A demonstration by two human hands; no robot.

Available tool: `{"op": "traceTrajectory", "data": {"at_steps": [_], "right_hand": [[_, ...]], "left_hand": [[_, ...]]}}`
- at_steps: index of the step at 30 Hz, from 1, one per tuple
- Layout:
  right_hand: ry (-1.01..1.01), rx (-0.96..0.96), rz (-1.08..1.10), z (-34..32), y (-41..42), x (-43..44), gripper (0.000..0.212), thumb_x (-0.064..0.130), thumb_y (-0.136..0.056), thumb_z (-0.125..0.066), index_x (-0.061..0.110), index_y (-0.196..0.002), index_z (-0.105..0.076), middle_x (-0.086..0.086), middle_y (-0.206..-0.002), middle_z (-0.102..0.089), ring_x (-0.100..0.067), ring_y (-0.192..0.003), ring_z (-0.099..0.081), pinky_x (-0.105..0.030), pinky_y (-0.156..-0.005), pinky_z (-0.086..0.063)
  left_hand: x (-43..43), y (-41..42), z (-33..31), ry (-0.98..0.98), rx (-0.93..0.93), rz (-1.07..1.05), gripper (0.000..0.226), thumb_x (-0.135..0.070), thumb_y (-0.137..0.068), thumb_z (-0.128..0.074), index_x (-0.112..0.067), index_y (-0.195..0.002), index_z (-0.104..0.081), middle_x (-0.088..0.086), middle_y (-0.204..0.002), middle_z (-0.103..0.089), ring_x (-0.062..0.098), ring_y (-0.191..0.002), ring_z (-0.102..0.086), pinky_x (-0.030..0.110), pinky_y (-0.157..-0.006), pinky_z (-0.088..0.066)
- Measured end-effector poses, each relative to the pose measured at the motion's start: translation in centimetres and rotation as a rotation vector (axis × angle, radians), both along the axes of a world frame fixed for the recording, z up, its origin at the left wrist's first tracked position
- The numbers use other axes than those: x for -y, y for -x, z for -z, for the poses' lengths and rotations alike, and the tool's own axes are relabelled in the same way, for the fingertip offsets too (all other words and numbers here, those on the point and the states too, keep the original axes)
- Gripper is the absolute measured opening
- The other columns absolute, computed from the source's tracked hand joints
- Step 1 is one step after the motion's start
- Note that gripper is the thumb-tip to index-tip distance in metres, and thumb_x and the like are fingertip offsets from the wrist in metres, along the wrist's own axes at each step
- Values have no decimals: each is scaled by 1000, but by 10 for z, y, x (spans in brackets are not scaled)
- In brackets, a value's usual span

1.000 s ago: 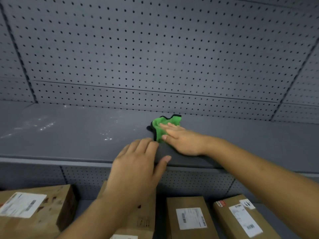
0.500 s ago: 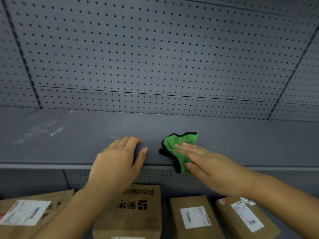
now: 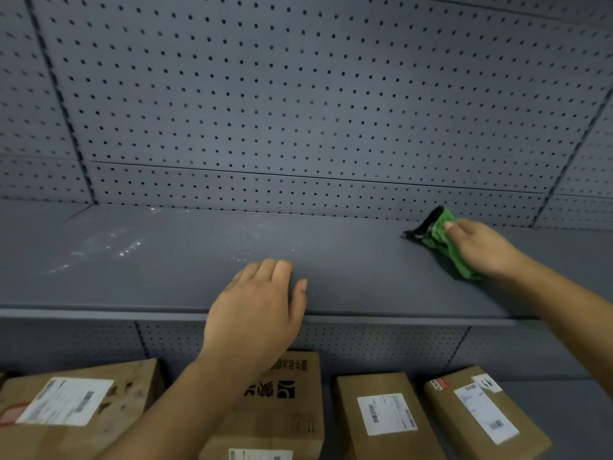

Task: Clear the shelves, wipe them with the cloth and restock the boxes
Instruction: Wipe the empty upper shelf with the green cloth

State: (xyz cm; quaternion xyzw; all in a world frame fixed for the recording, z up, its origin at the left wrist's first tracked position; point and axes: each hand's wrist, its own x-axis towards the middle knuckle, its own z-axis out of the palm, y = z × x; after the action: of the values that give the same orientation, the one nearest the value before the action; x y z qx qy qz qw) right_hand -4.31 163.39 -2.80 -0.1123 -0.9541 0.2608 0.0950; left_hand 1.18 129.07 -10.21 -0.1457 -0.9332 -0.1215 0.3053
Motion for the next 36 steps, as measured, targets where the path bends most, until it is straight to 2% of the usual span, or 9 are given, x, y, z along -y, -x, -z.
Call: {"op": "traceTrajectory", "data": {"at_steps": [5, 14, 19, 21, 24, 27, 30, 34, 36], "right_hand": [[152, -27, 69, -8, 62, 22, 41, 34, -112, -30, 2, -107, -55, -28, -121, -62, -29, -84, -53, -37, -79, -38], [32, 71, -231, 1, 113, 102, 44, 33, -112, -30, 4, -138, -52, -19, -138, -56, -32, -124, -52, -33, -94, -37], [-123, 59, -535, 10, 80, 160, 34, 29, -111, -35, 5, -115, -57, -17, -123, -63, -28, -108, -57, -28, -76, -33], [-148, 68, -656, 10, 59, 182, 27, 28, -111, -36, 9, -103, -53, -16, -113, -62, -26, -98, -56, -29, -71, -31], [-109, 105, -788, 7, 25, 195, 31, 33, -110, -37, 9, -105, -55, -8, -103, -64, -22, -90, -59, -36, -76, -44], [-28, 140, -826, -1, -8, 186, 32, 37, -109, -38, 12, -104, -59, -2, -92, -62, -16, -77, -57, -33, -71, -47], [141, 190, -793, -8, -36, 165, 32, 41, -108, -40, 20, -97, -62, 4, -81, -60, -9, -70, -55, -31, -69, -46], [630, 276, -647, -16, -60, 135, 27, 34, -105, -47, 21, -112, -70, -1, -101, -78, -20, -89, -75, -34, -83, -59], [884, 256, -513, -20, -62, 118, 26, 29, -103, -51, 16, -111, -72, -9, -99, -79, -24, -81, -77, -34, -69, -64]], "left_hand": [[-1, 0, 0, -2, -18, -16, 38, -47, -102, -28, -25, -92, -58, -13, -81, -56, 9, -73, -55, 21, -58, -32], [0, 1, 0, -18, 10, -37, 36, -47, -102, -29, -23, -100, -55, -10, -87, -57, 10, -76, -57, 20, -56, -37], [1, -1, -3, -60, 33, -42, 29, -44, -100, -32, -22, -108, -50, -9, -96, -56, 9, -78, -56, 18, -53, -32], [1, -1, -3, -105, 12, -18, 29, -40, -99, -35, -20, -116, -48, -6, -108, -57, 11, -88, -58, 18, -59, -34], [2, -2, -3, -232, -26, 50, 31, -31, -99, -44, -15, -126, -46, -1, -126, -50, 15, -109, -54, 19, -74, -40], [6, -5, -6, -344, -74, 92, 32, -29, -101, -48, -13, -129, -44, 0, -130, -46, 13, -118, -47, 19, -89, -39], [15, -12, -8, -286, -20, 2, 41, -49, -103, -35, -18, -128, -43, -4, -124, -51, 11, -113, -49, 24, -81, -40], [46, -18, -8, -129, 68, -71, 58, -65, -100, -21, -24, -129, -50, -9, -124, -58, 10, -115, -52, 28, -82, -46], [61, -17, -8, -50, 83, -82, 59, -65, -100, -20, -27, -129, -54, -11, -126, -61, 11, -117, -55, 31, -89, -48]]}}
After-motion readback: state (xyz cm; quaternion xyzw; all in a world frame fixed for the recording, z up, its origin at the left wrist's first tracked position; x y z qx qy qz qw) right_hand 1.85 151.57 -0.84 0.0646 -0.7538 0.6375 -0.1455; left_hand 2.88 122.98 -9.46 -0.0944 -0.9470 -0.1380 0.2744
